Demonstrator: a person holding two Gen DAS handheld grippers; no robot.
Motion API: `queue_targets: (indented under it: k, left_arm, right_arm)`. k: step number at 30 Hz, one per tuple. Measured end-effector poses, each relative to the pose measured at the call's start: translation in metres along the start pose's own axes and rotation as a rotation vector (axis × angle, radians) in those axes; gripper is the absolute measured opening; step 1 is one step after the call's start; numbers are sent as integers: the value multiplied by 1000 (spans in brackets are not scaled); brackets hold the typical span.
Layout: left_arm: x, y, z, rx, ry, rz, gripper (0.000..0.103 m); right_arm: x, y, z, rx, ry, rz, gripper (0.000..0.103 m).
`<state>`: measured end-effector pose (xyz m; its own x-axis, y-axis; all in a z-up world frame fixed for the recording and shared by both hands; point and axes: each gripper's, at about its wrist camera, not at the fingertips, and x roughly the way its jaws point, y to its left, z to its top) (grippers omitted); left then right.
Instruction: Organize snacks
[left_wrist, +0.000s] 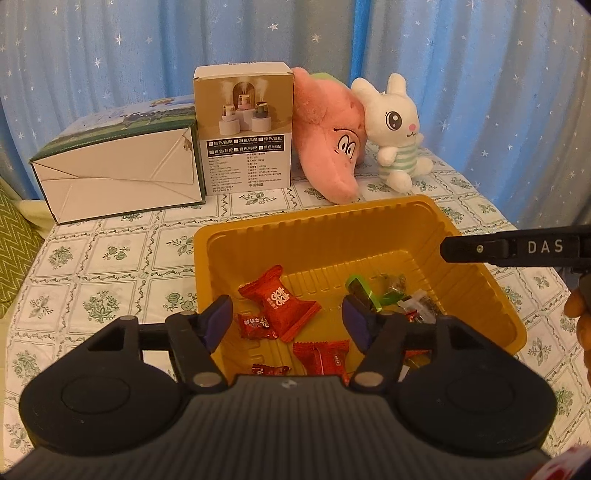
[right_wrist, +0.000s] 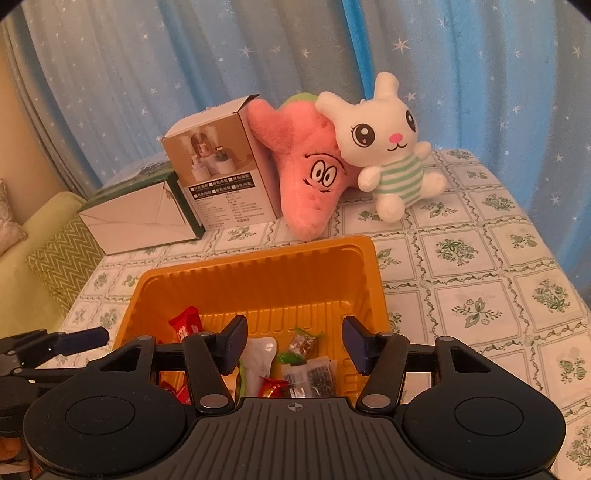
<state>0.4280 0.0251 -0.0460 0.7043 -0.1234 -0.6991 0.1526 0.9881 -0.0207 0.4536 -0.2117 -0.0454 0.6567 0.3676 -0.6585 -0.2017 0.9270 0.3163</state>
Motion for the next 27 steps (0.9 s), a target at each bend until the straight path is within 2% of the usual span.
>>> queue_targets:
  k: [4,14,19,27]
  left_arm:
    - [-8,-3,0,1,4,10,66]
    - [-43,-10,-12,-60,-18,14,66]
    - [-67,-16,-22,-96,-20,6,66]
    - [-113,-41,-45,-92,-16,9,66]
  right_arm:
    - [-11,1,-2,-13,6,-17,57]
    - [-49,9,-17,-66,13,-42,57]
    - [-77,13,-31,-70,10,-49,57]
    - [-129,24,-58,-76,-8,-57,57]
